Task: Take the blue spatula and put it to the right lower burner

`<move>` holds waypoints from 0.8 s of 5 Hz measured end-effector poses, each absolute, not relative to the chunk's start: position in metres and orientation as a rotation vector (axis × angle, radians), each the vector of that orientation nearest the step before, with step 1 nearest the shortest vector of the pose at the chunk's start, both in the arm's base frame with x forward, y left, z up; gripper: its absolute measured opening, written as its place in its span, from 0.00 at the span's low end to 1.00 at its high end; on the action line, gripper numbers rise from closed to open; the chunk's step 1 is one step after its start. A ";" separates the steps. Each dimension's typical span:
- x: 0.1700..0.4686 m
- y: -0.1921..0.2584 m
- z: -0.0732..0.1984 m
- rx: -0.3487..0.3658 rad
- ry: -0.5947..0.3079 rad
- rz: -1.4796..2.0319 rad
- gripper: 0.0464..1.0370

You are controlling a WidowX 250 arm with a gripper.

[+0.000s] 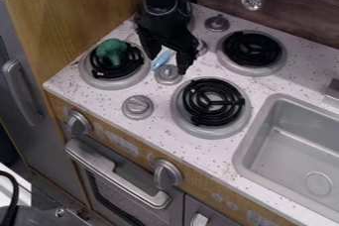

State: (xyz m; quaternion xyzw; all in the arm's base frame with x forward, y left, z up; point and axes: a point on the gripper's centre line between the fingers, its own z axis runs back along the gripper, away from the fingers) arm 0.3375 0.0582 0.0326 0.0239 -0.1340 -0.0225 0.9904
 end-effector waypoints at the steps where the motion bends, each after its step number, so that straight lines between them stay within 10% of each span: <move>1: 0.332 0.057 0.021 0.040 -0.231 -0.045 0.96; 4: 0.406 0.079 -0.029 0.015 -0.239 0.003 0.96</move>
